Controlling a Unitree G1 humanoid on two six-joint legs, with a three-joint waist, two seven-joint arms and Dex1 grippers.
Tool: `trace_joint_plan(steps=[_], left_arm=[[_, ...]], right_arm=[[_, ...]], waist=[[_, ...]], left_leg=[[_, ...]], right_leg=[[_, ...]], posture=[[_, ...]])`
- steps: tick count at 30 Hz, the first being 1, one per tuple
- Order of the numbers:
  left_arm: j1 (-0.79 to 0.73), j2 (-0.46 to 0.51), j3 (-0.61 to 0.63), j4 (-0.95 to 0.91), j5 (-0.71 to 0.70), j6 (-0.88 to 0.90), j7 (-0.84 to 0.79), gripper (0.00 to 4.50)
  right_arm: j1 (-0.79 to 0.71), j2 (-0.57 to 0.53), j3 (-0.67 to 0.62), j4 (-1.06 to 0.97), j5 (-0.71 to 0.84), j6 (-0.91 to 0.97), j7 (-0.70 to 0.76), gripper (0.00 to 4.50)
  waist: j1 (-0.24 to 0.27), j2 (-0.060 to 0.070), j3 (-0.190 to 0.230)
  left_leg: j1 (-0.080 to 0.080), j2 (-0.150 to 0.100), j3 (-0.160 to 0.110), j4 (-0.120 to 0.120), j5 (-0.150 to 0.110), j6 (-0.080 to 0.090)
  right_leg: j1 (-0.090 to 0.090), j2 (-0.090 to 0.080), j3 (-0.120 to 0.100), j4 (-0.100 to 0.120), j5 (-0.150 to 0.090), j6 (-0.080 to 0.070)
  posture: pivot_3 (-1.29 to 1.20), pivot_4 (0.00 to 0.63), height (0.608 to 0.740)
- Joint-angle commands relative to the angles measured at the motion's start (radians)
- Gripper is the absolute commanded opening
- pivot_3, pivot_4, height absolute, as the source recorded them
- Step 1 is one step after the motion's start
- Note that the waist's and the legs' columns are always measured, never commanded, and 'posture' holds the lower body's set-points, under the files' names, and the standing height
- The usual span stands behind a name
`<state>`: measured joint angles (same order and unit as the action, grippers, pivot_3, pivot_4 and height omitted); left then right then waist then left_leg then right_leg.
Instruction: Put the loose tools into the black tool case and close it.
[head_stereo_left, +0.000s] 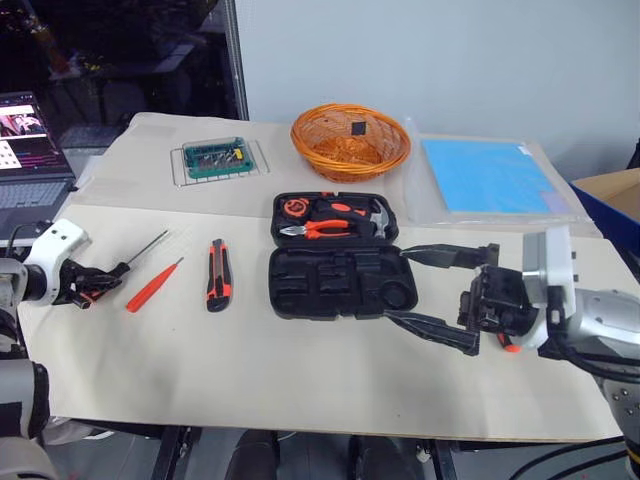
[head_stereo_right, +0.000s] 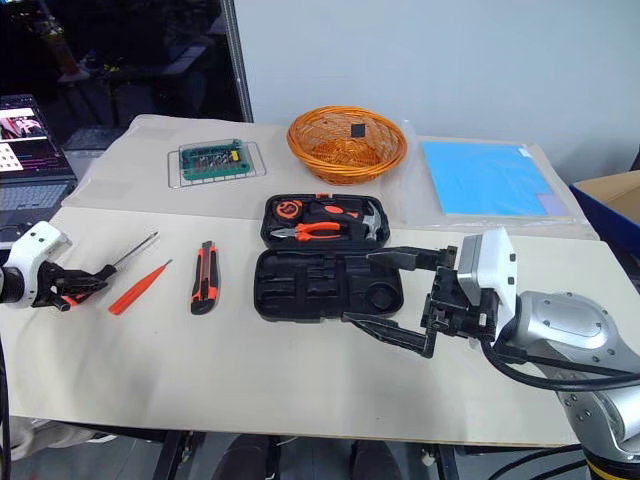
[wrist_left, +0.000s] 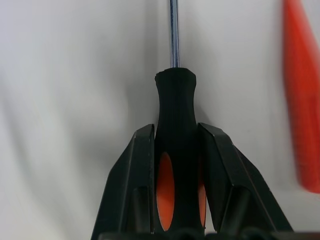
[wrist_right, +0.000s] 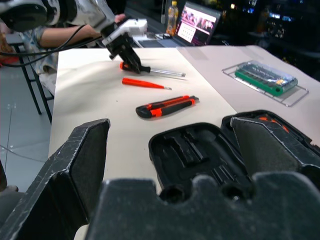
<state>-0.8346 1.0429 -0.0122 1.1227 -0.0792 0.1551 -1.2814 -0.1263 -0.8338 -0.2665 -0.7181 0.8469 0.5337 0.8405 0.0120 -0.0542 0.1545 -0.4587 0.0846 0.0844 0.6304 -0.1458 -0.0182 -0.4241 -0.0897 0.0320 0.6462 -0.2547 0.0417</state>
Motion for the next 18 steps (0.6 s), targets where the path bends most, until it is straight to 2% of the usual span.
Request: trace_joint_plan(steps=[1, 5, 8, 10, 13, 18], left_arm=[[0.029, -0.010, 0.059, -0.350, -0.139, 0.116, -0.146, 0.82], [0.154, -0.110, 0.015, -0.862, -0.217, 0.300, -0.068, 0.82], [0.121, -0.180, -0.090, -1.040, -0.191, 0.438, -0.016, 0.82], [0.045, -0.241, -0.186, -1.035, -0.121, 0.483, 0.021, 0.82], [-0.094, -0.377, -0.314, -0.915, -0.032, 0.405, 0.043, 0.82], [-0.236, -0.502, -0.433, -0.664, 0.091, 0.257, 0.038, 0.82]], right_arm=[[0.058, -0.006, -0.096, -0.041, 0.019, -0.006, -0.026, 4.50], [0.160, -0.003, -0.168, -0.073, 0.008, -0.003, -0.056, 4.50], [0.243, -0.016, -0.234, -0.087, -0.006, 0.008, -0.060, 4.50], [0.311, -0.027, -0.292, -0.092, -0.012, 0.020, -0.051, 4.50], [0.414, -0.039, -0.391, -0.092, -0.010, 0.051, -0.038, 4.50], [0.481, -0.038, -0.441, -0.099, -0.047, 0.042, -0.041, 4.50]], waist=[[0.006, -0.002, 0.000], [0.014, -0.001, 0.000], [0.010, -0.002, 0.000], [0.007, -0.001, 0.000], [0.008, -0.001, 0.000], [-0.007, -0.001, 0.000]], left_leg=[[0.000, 0.000, -0.001, 0.000, 0.000, 0.000], [-0.001, -0.001, -0.002, 0.003, 0.000, 0.001], [-0.001, 0.000, -0.002, 0.006, 0.000, 0.002], [-0.001, 0.000, -0.004, 0.008, 0.000, 0.002], [-0.001, -0.001, -0.006, 0.010, 0.001, 0.004], [0.002, -0.003, -0.008, 0.013, 0.001, 0.004]], right_leg=[[0.001, 0.000, -0.001, 0.000, 0.000, 0.000], [0.004, -0.003, -0.003, 0.000, 0.000, 0.002], [0.005, -0.001, -0.002, 0.001, 0.001, 0.004], [0.006, 0.000, -0.002, 0.002, 0.001, 0.004], [0.007, 0.001, -0.002, 0.002, 0.002, 0.005], [0.012, 0.001, 0.000, 0.000, 0.002, 0.007]], posture=[[0.00, 0.150, 0.740], [0.00, 0.150, 0.740], [0.00, 0.150, 0.740], [0.00, 0.150, 0.740], [0.00, 0.150, 0.740], [0.00, 0.150, 0.740]])
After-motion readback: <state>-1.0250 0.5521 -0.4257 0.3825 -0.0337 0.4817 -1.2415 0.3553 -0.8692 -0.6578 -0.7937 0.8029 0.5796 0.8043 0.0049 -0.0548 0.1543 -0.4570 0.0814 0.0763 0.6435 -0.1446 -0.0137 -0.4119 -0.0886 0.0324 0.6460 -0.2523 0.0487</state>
